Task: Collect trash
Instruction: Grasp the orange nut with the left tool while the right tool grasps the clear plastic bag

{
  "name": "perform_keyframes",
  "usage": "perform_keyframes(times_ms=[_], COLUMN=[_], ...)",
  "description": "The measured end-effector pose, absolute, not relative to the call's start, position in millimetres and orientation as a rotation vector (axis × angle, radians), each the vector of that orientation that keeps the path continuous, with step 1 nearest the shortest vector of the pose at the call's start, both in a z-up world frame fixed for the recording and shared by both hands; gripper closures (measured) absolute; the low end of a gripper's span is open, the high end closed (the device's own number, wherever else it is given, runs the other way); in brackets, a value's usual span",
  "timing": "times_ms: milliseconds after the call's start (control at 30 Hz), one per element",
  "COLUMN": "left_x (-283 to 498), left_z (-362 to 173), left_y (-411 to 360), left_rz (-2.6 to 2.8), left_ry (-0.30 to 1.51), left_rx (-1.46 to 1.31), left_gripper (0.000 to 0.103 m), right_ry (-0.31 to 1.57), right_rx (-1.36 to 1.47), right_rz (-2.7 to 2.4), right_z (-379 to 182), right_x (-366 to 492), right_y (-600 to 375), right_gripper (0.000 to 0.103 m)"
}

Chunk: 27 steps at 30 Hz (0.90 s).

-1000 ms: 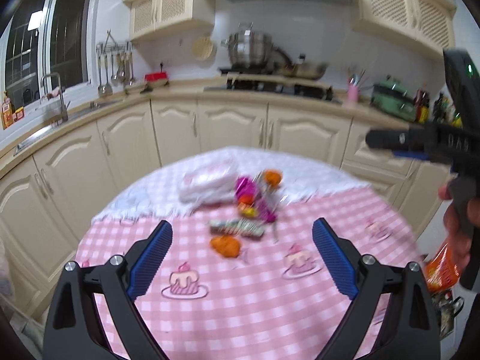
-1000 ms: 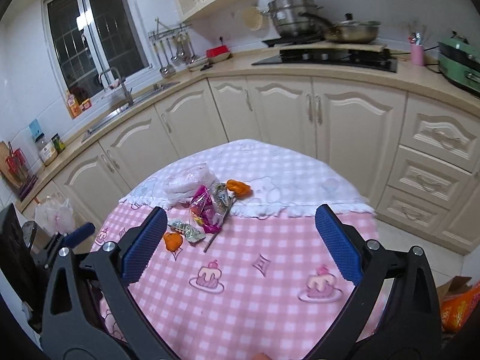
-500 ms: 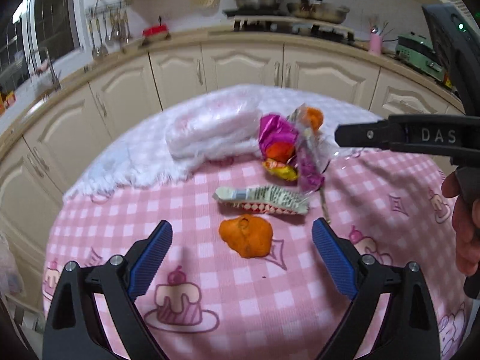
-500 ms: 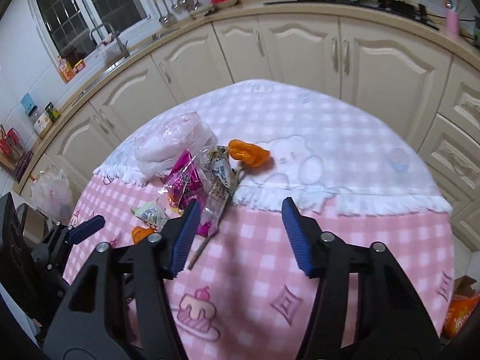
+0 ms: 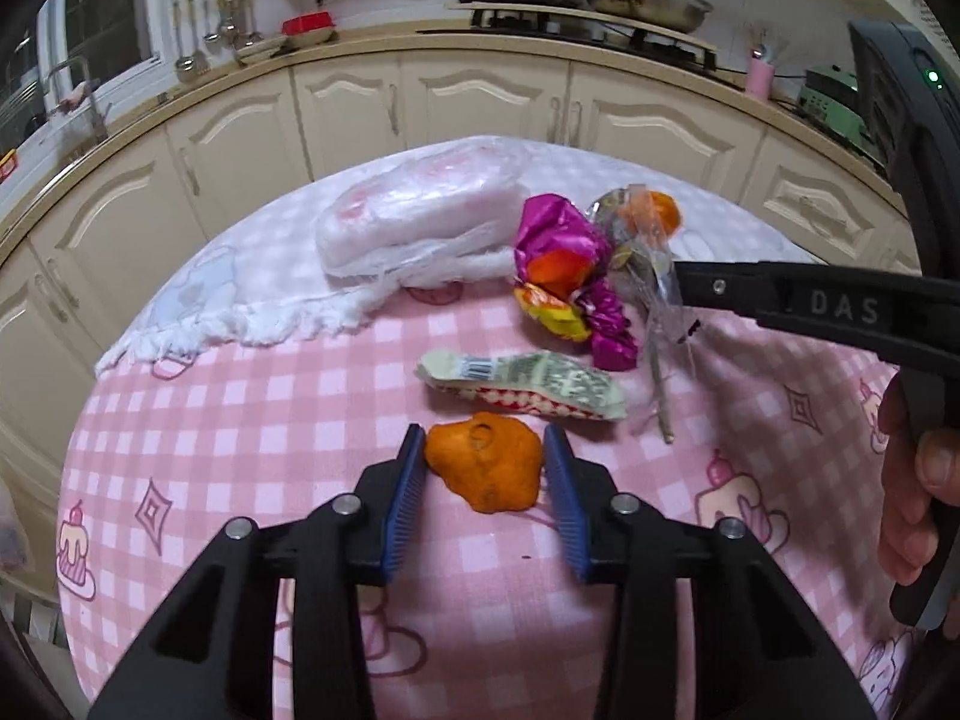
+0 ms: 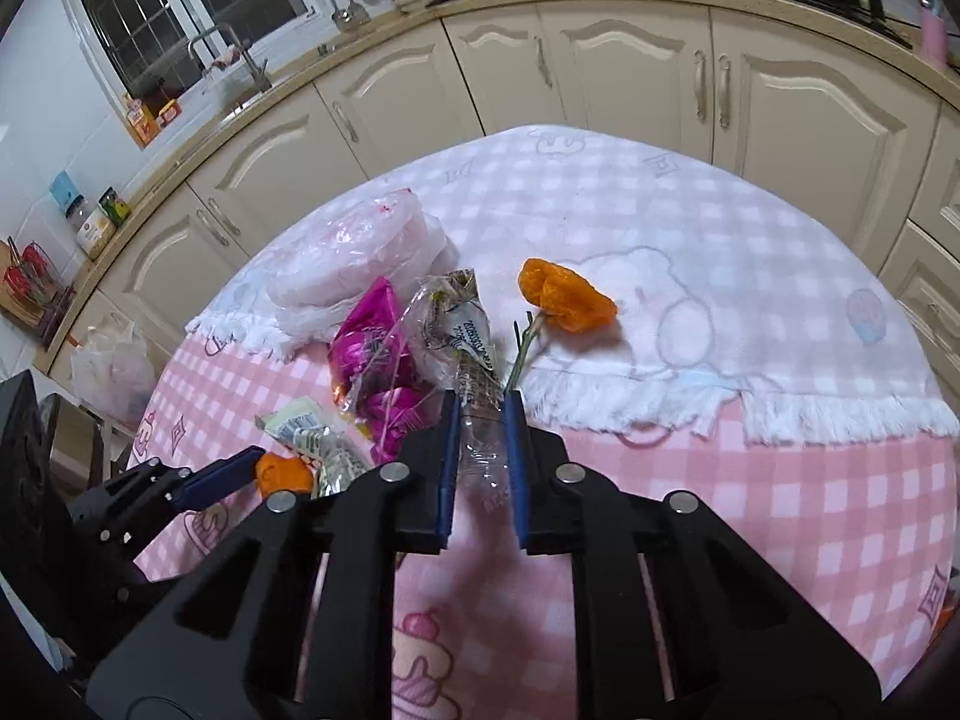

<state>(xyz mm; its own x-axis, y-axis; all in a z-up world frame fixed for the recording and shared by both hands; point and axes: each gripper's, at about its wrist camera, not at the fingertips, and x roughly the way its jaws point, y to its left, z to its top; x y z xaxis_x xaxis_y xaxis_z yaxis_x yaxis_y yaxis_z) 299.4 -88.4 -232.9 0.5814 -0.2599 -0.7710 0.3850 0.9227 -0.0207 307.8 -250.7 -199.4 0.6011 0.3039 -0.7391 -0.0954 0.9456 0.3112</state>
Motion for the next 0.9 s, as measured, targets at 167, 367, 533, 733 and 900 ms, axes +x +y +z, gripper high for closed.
perform_keyframes(times_ms=[167, 367, 533, 733, 900], left_x=[292, 275, 251, 227, 202], left_z=[-228, -216, -195, -163, -142], left_y=[-88, -69, -64, -66, -85], left_rz=[-0.418, -0.423, -0.434, -0.456, -0.497], left_ry=[0.833, 0.780, 0.710, 0.633, 0.575], left_rx=[0.136, 0.036, -0.001, -0.037, -0.031], left_gripper=[0.065, 0.065, 0.065, 0.065, 0.065], right_ry=[0.865, 0.833, 0.791, 0.725, 0.660], right_rx=[0.284, 0.306, 0.310, 0.319, 0.332], right_rz=[0.237, 0.220, 0.220, 0.227, 0.219], right_z=[-190, -177, -159, -134, -115], right_x=[286, 257, 232, 198, 163], right_y=[-259, -272, -277, -286, -303], right_gripper=[0.088, 0.088, 0.088, 0.088, 0.088])
